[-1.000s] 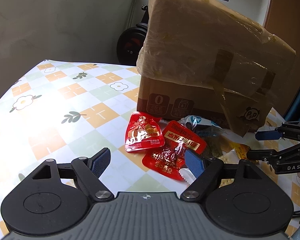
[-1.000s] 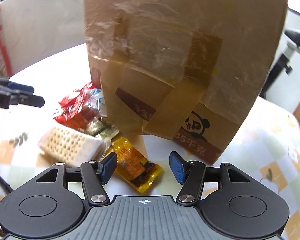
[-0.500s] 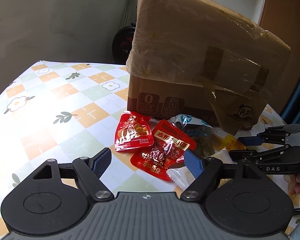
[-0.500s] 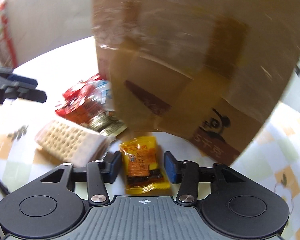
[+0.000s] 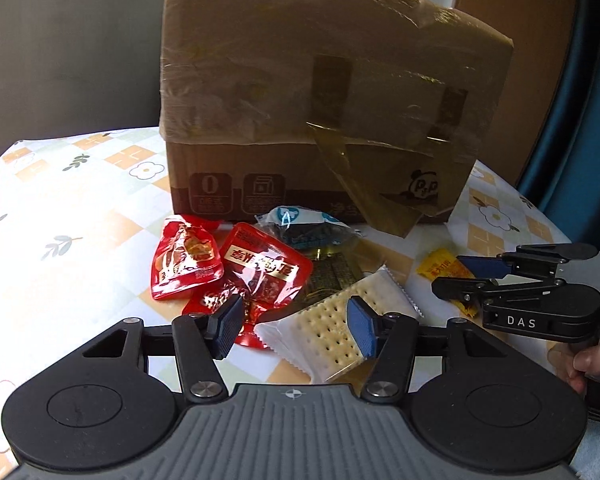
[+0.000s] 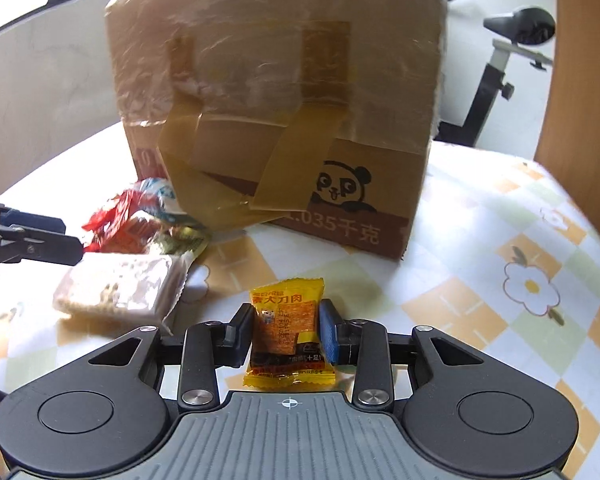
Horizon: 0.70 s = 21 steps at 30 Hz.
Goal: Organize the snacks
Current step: 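Grasp the cracker packet with the left tool while the right tool grasps the orange-wrapped bar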
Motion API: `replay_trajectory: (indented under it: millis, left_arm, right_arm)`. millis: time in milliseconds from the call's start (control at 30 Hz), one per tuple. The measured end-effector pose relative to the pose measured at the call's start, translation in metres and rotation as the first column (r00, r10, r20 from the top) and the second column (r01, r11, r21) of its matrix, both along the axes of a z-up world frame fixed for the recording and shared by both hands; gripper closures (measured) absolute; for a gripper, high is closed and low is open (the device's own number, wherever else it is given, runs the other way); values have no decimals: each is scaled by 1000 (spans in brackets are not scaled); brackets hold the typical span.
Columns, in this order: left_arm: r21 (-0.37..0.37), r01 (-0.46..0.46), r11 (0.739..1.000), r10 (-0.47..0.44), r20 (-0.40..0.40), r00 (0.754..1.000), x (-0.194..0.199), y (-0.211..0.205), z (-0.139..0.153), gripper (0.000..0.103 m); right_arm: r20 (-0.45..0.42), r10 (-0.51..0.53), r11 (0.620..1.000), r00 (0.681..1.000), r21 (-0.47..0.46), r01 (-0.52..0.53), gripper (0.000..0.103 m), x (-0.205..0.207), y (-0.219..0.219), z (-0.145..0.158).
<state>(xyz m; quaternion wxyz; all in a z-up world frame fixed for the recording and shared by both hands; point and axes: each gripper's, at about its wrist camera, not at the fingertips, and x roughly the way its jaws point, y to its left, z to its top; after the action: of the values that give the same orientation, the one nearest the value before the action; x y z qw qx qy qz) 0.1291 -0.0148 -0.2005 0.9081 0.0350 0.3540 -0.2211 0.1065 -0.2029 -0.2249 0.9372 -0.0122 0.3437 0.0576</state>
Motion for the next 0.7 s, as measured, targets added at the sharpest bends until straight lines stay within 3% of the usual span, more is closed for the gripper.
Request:
replay_trajectory:
  millis: [233,400,700]
  left_arm:
    - [38,93,995,-93,-6,996,7,-22,-6,43]
    - [91,195,977,-193,-23,981,12,-32,-14,38]
    - [73,228,971,-224,-51,973,14,-29,-16,28]
  right_arm:
    - [15,9,1000,1000,9,-10,71,3,0,-3]
    - [17,7,999,1000,32,-7,71,3,-2,-3]
    - [18,6,999,1000,37,-6,71,4,-3,-3]
